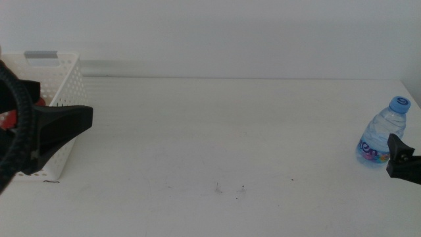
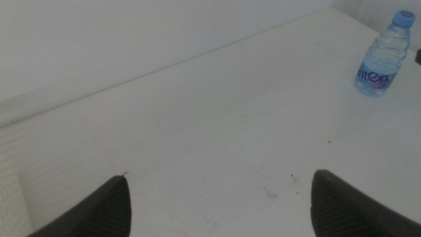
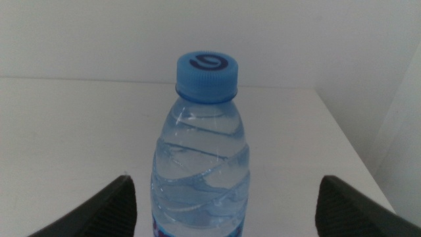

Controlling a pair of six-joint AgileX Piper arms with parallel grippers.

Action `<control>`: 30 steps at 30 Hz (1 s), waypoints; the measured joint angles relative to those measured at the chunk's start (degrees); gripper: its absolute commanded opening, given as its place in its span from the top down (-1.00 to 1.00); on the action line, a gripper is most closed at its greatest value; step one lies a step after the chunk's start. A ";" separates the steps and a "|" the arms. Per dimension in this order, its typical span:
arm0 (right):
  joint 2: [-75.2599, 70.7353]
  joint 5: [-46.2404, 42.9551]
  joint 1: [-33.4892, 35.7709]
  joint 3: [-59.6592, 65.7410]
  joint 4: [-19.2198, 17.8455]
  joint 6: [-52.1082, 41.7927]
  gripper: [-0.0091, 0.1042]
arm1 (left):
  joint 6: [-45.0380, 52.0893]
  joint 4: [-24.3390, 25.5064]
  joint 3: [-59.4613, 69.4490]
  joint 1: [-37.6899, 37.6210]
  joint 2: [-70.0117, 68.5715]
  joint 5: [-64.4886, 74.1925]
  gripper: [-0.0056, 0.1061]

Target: Use arms to grab the bottles and put them into the dustbin to the left of the table.

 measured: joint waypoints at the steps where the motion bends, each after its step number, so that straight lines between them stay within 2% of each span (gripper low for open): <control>1: 0.81 -0.15 0.00 -0.60 0.10 -0.45 -0.68 | 0.00 0.00 0.00 0.00 0.00 0.00 -0.78; 23: 28.18 -4.34 0.00 -19.99 -0.02 -1.35 -0.65 | 0.00 0.00 0.00 0.00 0.00 -0.25 -0.78; 24: 29.11 -4.39 0.00 -20.95 -0.02 -1.35 -0.53 | 0.00 0.00 0.00 0.00 0.00 -0.25 -0.78; 25: 29.79 -4.39 0.00 -21.73 -0.02 -1.35 -0.27 | 0.00 0.00 0.00 0.00 0.00 -0.25 -0.78; 26: 30.19 -4.39 0.00 -22.20 -0.23 -1.35 0.03 | 0.00 0.00 0.00 0.00 0.00 -0.36 -0.78; 27: 30.30 -4.50 0.00 -22.56 -0.55 -1.35 0.50 | 0.00 0.00 0.00 0.00 0.00 -0.36 -0.78; 28: 30.30 -4.62 0.00 -22.69 -1.68 -1.24 0.86 | 0.00 0.00 0.00 0.00 0.00 -0.36 -0.78; 30: 29.38 -3.34 0.34 -22.80 -5.02 -0.76 0.83 | 0.00 0.00 0.00 0.00 0.00 -0.47 -0.78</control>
